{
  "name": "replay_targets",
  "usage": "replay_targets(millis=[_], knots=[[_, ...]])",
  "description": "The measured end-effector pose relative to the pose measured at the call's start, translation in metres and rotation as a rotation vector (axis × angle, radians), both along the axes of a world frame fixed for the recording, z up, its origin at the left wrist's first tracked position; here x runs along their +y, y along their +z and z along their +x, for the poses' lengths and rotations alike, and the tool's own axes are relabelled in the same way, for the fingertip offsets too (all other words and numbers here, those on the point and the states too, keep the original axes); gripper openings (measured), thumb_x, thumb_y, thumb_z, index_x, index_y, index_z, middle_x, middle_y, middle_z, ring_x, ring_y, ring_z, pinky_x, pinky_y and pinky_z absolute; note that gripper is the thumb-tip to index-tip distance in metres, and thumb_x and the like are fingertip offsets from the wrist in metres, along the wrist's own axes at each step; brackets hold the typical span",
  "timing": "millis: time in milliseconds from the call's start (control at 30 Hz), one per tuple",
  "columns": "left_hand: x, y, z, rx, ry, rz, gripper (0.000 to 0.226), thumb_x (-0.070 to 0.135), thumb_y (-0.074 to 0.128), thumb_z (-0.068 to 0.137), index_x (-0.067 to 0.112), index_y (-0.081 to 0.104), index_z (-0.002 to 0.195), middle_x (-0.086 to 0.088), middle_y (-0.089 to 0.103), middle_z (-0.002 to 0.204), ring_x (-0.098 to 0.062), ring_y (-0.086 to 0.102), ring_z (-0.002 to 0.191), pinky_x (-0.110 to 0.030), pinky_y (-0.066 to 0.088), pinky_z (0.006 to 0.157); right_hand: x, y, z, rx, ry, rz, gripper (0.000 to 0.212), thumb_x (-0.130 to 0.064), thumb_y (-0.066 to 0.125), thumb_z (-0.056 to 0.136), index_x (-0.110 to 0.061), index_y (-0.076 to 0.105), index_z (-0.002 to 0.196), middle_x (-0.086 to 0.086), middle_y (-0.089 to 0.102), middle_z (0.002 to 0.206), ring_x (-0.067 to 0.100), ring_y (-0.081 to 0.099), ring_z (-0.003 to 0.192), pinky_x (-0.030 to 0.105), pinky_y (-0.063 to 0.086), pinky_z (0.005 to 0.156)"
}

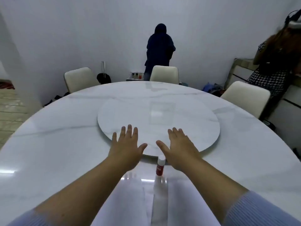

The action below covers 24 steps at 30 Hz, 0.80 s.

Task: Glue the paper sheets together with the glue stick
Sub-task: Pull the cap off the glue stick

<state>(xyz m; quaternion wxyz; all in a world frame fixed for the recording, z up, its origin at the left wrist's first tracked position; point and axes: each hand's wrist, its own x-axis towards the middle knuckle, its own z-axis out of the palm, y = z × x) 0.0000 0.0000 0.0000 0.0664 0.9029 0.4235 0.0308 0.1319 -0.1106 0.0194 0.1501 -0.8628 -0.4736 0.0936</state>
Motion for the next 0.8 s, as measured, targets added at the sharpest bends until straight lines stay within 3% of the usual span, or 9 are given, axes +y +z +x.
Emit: replay_targets(millis=[133, 200, 267, 333, 433, 533, 633, 733, 800], knots=[[-0.011, -0.050, -0.010, 0.065, 0.007, -0.007, 0.068, 0.052, 0.016, 0.096, 0.016, -0.006, 0.150, -0.008, -0.011, 0.160, -0.027, -0.012, 0.147, -0.049, -0.002, 0.118, -0.006, -0.038, -0.013, 0.002, 0.084, 0.062, 0.069, -0.056, 0.032, 0.095, -0.021, 0.016, 0.152, -0.003, 0.009, 0.163, 0.014, 0.004, 0.149, 0.032, 0.012, 0.118], [-0.019, -0.071, -0.014, 0.036, 0.019, -0.033, 0.068, 0.051, 0.016, 0.096, 0.016, -0.006, 0.150, -0.007, -0.012, 0.160, -0.025, -0.015, 0.146, -0.049, -0.004, 0.118, -0.009, -0.053, -0.017, 0.024, 0.116, 0.115, 0.060, -0.050, 0.040, 0.095, -0.023, 0.030, 0.148, -0.004, 0.020, 0.160, 0.015, 0.022, 0.145, 0.031, 0.024, 0.112], [-0.023, -0.084, -0.016, -0.007, 0.044, -0.052, 0.068, 0.051, 0.018, 0.096, 0.016, -0.005, 0.150, -0.007, -0.012, 0.160, -0.025, -0.016, 0.146, -0.049, -0.005, 0.118, -0.010, -0.061, -0.018, 0.087, 0.109, 0.183, 0.046, -0.041, 0.045, 0.096, -0.023, 0.042, 0.139, -0.002, 0.040, 0.148, 0.017, 0.049, 0.120, 0.030, 0.037, 0.098], [-0.028, -0.094, -0.017, -0.114, 0.060, -0.085, 0.069, 0.049, 0.020, 0.097, 0.014, -0.003, 0.151, -0.009, -0.010, 0.160, -0.026, -0.015, 0.146, -0.047, -0.005, 0.118, -0.011, -0.070, -0.021, 0.181, 0.085, 0.268, 0.035, -0.032, 0.046, 0.097, -0.020, 0.045, 0.129, 0.003, 0.054, 0.126, 0.017, 0.054, 0.089, 0.030, 0.041, 0.080], [-0.049, -0.096, -0.021, -0.341, 0.027, -0.181, 0.068, 0.048, 0.025, 0.097, 0.012, 0.002, 0.151, -0.008, -0.005, 0.160, -0.024, -0.013, 0.146, -0.041, -0.005, 0.118, -0.016, -0.082, -0.031, 0.237, 0.072, 0.365, 0.018, -0.025, 0.045, 0.097, -0.018, 0.045, 0.113, 0.008, 0.060, 0.100, 0.019, 0.056, 0.076, 0.031, 0.045, 0.067], [-0.078, -0.092, -0.026, -0.616, -0.030, -0.412, 0.062, 0.047, 0.033, 0.096, 0.020, 0.016, 0.149, -0.004, 0.015, 0.159, -0.021, 0.012, 0.146, -0.035, 0.015, 0.116, -0.026, -0.078, -0.043, 0.303, 0.088, 0.478, 0.020, -0.024, 0.050, 0.095, -0.020, 0.051, 0.115, 0.005, 0.057, 0.111, 0.011, 0.057, 0.075, 0.022, 0.041, 0.063], [-0.101, -0.090, -0.027, -0.876, -0.139, -0.445, 0.031, 0.035, 0.040, 0.097, 0.027, 0.049, 0.125, 0.000, 0.059, 0.124, -0.014, 0.055, 0.107, -0.028, 0.044, 0.088, -0.038, -0.063, -0.053, 0.389, 0.137, 0.636, 0.030, -0.024, 0.059, 0.091, -0.025, 0.057, 0.121, 0.000, 0.044, 0.110, 0.004, 0.054, 0.075, 0.025, 0.052, 0.079], [-0.106, -0.085, -0.030, -1.004, -0.126, -0.383, 0.018, 0.029, 0.039, 0.098, 0.023, 0.054, 0.103, 0.001, 0.060, 0.089, -0.016, 0.055, 0.081, -0.030, 0.046, 0.074, -0.050, -0.054, -0.061, 0.587, 0.094, 0.880, 0.038, -0.017, 0.072, 0.081, -0.030, 0.061, 0.115, 0.001, 0.050, 0.096, 0.016, 0.062, 0.077, 0.029, 0.058, 0.073], [-0.107, -0.082, -0.035, -1.069, -0.166, -0.523, 0.020, 0.026, 0.038, 0.099, 0.019, 0.056, 0.100, 0.002, 0.056, 0.077, -0.015, 0.049, 0.072, -0.028, 0.042, 0.069, -0.056, -0.055, -0.064, 0.857, 0.066, 1.012, 0.039, -0.008, 0.075, 0.077, -0.026, 0.063, 0.108, 0.004, 0.058, 0.084, 0.019, 0.066, 0.074, 0.028, 0.058, 0.065]])
